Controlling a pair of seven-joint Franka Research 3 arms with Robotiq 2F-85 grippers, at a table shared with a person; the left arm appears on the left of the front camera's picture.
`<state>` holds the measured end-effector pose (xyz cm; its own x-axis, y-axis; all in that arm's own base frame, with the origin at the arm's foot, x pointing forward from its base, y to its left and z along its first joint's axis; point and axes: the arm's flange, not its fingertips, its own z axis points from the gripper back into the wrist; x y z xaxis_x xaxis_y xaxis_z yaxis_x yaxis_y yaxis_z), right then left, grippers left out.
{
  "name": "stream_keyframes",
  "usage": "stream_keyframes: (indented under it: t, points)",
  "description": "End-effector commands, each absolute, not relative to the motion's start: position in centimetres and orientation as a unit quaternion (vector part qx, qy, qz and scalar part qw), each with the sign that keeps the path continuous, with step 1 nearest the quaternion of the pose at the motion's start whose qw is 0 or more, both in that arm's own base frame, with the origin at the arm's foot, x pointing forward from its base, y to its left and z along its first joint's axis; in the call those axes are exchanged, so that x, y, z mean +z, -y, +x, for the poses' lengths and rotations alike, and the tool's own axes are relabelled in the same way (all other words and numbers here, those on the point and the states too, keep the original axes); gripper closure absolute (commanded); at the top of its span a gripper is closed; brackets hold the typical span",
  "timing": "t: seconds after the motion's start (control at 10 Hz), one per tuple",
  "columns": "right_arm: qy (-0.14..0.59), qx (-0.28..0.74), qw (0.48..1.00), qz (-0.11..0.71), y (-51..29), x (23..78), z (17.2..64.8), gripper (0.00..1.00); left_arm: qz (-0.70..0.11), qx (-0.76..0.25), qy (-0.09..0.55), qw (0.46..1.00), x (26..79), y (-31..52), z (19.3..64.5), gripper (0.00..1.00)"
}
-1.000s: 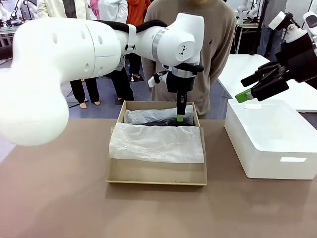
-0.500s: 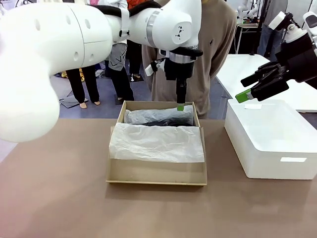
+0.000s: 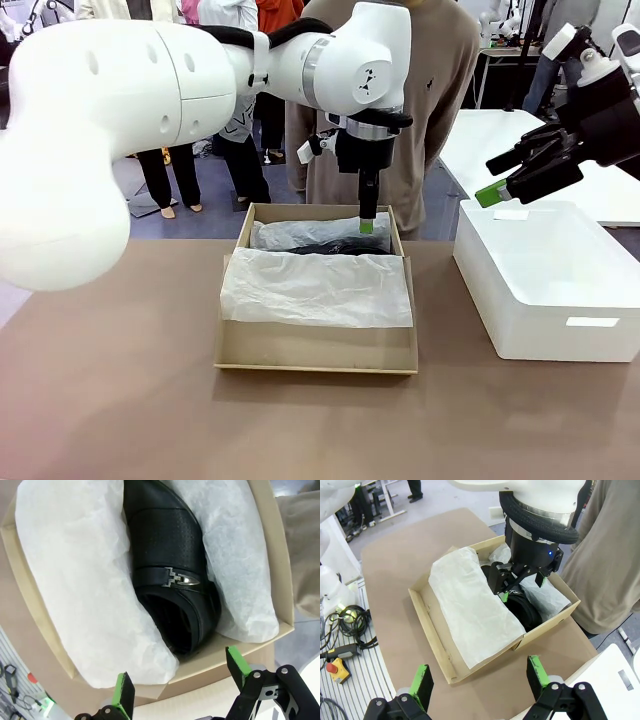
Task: Pack the shoes into the box.
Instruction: Close the Shoes Box.
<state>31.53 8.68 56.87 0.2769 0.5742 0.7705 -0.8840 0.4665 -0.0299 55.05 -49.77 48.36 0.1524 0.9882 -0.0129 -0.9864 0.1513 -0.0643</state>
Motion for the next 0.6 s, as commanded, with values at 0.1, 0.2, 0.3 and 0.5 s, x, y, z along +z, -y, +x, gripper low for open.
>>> stream_keyframes:
  t: [0.1,0.2,0.3,0.5]
  points:
    - [0.379,0.480,0.760,0.217,-8.6,56.8,31.9,0.00,-0.026,0.652,0.025,0.757,48.8,49.6,55.0,0.00]
    - [0.379,0.480,0.760,0.217,-8.6,56.8,31.9,0.00,-0.026,0.652,0.025,0.757,48.8,49.6,55.0,0.00]
    - [0.379,0.480,0.760,0.217,-8.6,56.8,31.9,0.00,-0.026,0.652,0.025,0.757,48.8,49.6,55.0,0.00]
    - [0.379,0.480,0.760,0.217,-8.6,56.8,31.9,0.00,-0.028,0.577,0.037,0.815,49.7,49.2,54.0,0.00]
